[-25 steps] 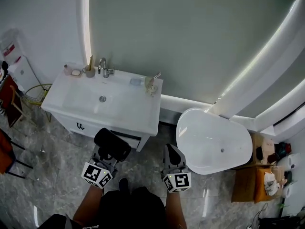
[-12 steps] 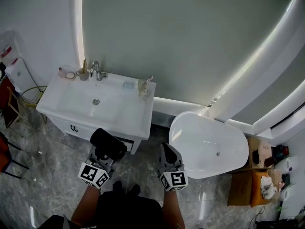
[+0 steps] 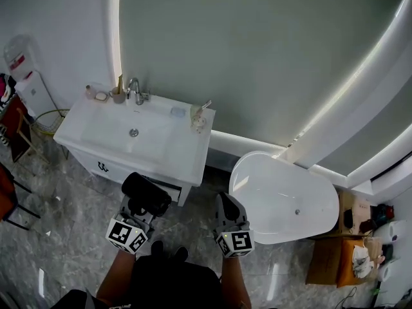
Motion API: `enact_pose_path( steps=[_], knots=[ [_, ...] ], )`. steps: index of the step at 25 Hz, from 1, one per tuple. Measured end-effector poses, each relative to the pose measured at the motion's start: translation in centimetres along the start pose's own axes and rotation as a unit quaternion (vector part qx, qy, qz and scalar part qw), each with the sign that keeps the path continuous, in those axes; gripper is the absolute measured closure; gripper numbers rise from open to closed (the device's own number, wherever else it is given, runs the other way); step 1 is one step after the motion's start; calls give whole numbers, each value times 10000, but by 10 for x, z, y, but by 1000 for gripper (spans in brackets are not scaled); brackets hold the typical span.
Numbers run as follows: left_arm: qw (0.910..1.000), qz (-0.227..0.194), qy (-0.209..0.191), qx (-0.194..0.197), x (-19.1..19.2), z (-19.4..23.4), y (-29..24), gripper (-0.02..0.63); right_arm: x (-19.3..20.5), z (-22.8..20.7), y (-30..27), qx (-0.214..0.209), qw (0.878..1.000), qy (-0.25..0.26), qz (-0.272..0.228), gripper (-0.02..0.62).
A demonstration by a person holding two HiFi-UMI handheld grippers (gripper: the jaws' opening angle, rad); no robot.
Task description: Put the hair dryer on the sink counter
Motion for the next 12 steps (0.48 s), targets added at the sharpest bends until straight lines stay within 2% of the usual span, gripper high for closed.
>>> enact_pose_path(
  steps=[12],
  knots=[
    [9996, 111, 6, -248, 3, -32, 12, 393, 16, -15, 21, -201, 9994, -219, 172, 565]
  ],
)
Point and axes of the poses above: the fingertips, and each gripper's own axes: y backward along the fingers, z to its left, x out of its underside, the point moved 6 cm from there along y, backward along the fingers, and after that the axes turned 13 degrees about -y, right-handed, at the moved point
